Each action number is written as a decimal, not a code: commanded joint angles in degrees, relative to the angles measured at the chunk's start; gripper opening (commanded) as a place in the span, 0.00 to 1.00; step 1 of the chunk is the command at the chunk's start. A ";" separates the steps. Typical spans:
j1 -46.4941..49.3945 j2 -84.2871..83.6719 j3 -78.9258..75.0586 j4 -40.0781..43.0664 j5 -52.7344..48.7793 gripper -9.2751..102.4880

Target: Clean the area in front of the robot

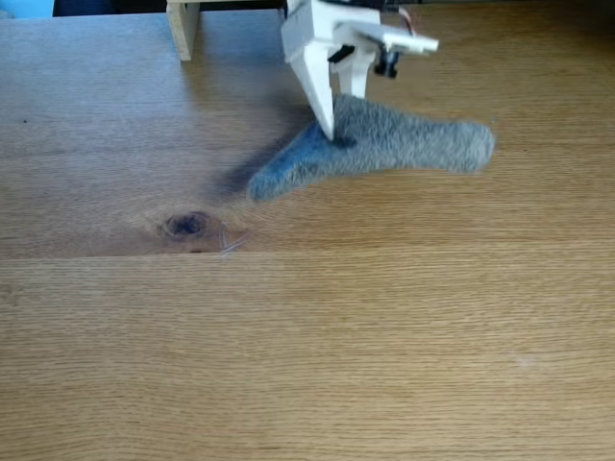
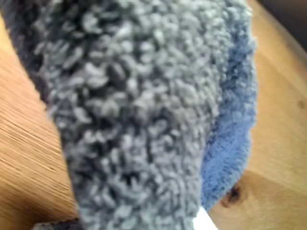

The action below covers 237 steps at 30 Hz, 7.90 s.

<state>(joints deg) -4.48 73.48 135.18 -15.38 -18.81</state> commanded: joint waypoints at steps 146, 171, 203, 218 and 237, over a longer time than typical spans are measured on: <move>62.75 7.03 -21.27 69.17 -6.50 0.08; 40.25 38.06 -4.13 58.54 5.89 0.24; 2.46 104.68 29.53 84.02 25.66 0.08; 4.83 115.93 57.04 87.71 21.09 0.08; 3.69 115.93 57.48 87.89 20.65 0.08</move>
<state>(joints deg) -0.62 189.23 185.80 73.56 2.29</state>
